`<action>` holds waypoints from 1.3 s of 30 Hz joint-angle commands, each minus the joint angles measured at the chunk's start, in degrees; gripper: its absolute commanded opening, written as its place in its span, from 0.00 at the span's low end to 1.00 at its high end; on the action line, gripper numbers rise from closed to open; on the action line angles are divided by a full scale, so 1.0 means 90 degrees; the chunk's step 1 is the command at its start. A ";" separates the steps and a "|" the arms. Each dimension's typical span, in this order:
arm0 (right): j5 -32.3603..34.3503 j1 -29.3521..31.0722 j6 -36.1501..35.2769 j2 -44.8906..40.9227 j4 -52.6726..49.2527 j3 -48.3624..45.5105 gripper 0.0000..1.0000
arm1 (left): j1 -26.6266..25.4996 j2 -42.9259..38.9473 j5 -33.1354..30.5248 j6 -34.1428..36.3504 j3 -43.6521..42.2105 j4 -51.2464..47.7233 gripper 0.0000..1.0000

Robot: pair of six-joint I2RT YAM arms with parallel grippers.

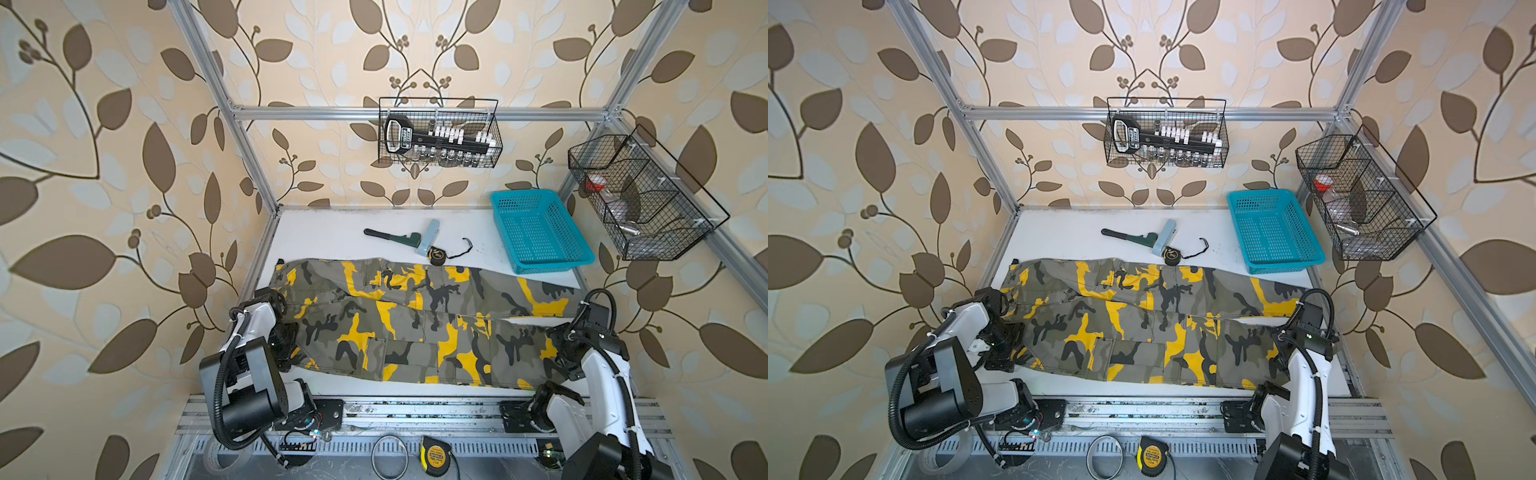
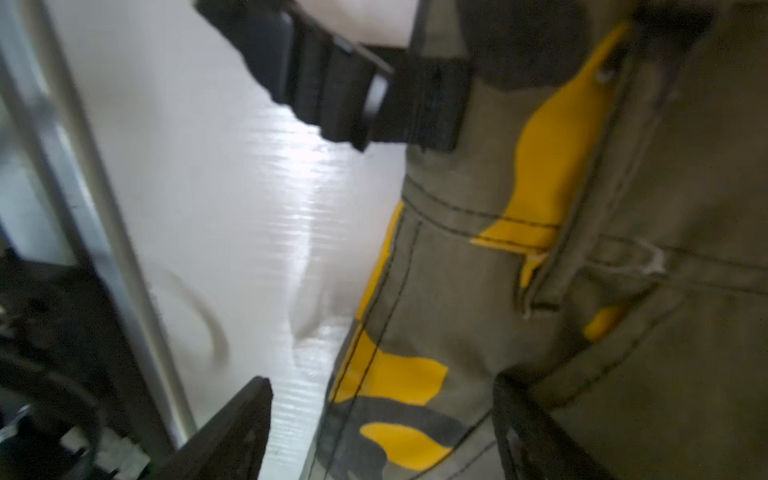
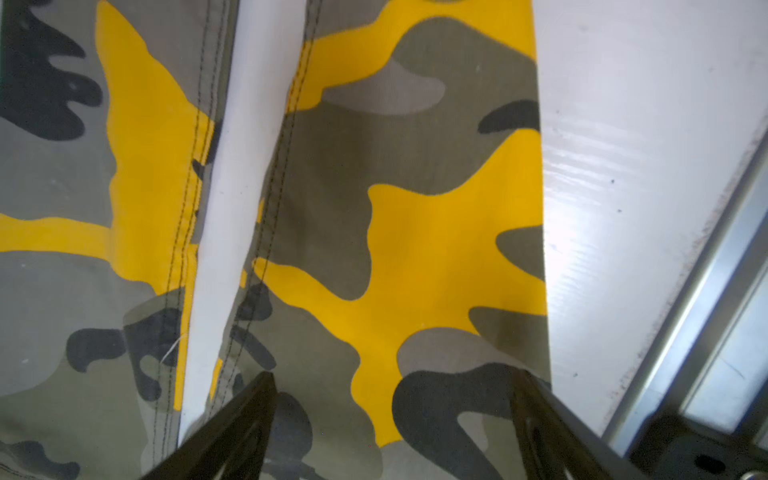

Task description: Fold and stack the trousers

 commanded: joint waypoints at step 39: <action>0.0038 -0.0249 0.1072 0.0612 0.0595 -0.0767 0.42 | 0.0099 -0.0930 0.0530 0.0928 0.0947 -0.0008 0.00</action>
